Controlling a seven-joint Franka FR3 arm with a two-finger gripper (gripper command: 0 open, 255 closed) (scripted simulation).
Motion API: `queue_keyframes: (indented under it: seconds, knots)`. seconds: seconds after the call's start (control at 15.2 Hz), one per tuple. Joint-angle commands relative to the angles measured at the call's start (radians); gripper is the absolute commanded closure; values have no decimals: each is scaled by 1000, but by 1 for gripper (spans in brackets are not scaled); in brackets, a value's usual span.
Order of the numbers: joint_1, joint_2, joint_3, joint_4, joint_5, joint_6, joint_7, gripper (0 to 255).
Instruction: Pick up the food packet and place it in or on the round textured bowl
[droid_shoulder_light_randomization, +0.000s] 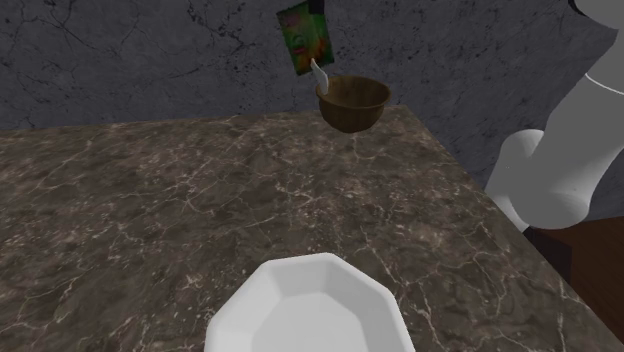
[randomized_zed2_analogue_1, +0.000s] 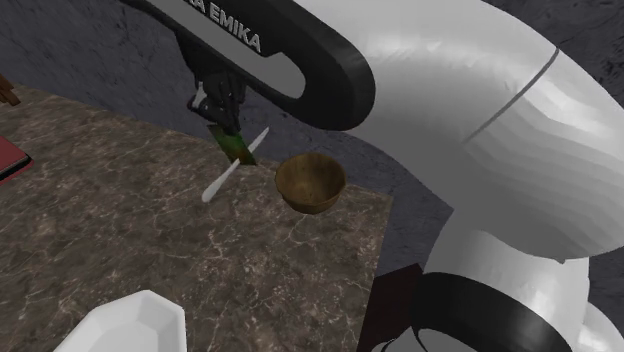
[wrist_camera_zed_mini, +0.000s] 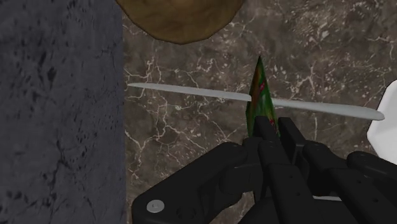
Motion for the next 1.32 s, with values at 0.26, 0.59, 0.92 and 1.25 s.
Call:
queue_keyframes:
  seconds: [0.26, 0.59, 0.92, 1.25]
  knots:
    - [-62, -106, -93, -63, 13, -43, -152, 255]
    - [-105, -149, -177, -59, 3, -93, -281, 255]
    - [-120, -197, -208, -141, -2, -60, -329, 255]
    - [-120, -254, -208, -278, -2, 20, -331, 255]
